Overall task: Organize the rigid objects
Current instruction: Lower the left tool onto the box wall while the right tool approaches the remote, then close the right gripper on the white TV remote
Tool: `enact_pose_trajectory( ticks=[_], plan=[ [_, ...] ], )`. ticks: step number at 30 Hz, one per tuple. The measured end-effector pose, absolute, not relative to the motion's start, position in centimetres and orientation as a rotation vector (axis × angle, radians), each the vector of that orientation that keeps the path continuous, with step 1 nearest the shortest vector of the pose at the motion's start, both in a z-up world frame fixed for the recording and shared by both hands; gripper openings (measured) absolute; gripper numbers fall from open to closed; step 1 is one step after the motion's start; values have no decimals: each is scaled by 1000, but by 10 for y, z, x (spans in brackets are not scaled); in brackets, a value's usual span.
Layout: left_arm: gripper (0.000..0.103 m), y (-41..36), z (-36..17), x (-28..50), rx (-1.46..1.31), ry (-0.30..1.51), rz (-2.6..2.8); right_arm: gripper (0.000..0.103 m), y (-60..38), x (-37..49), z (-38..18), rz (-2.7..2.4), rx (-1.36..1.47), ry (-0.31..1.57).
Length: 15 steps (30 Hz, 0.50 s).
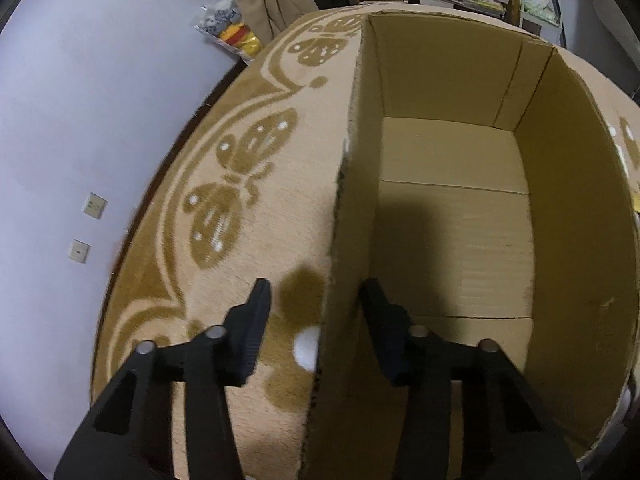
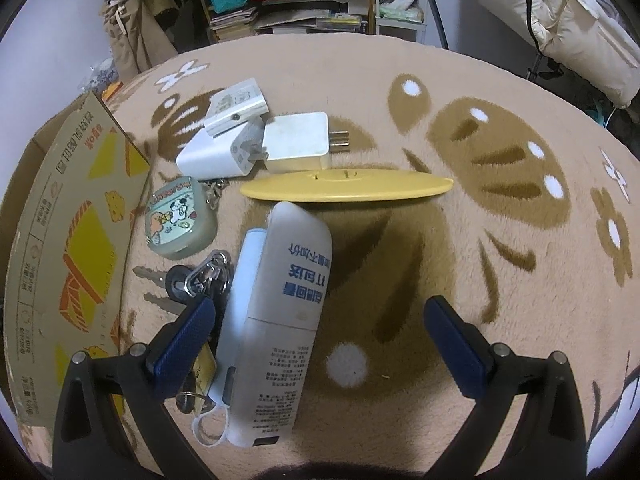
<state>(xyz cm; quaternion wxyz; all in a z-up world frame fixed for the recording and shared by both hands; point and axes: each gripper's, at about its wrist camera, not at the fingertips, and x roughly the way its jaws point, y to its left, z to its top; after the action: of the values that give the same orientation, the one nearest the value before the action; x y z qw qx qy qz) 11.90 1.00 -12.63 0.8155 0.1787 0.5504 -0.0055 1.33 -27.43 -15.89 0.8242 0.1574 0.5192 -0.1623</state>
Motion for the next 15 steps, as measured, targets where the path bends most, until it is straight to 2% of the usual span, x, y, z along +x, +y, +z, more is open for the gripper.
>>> enact_pose_trajectory(
  ticks=[4,9,15],
  plan=[
    [32,6,-132,118,388,1187,-22,103,-276,14,-163,-361,326,1125],
    [18,2,-134,116,373,1201,-40,103,-280,11,-162,-398,311,1119],
    [18,3,-133,115,360,1204,-37,103,-284,9,-162,-403,324,1123]
  ],
)
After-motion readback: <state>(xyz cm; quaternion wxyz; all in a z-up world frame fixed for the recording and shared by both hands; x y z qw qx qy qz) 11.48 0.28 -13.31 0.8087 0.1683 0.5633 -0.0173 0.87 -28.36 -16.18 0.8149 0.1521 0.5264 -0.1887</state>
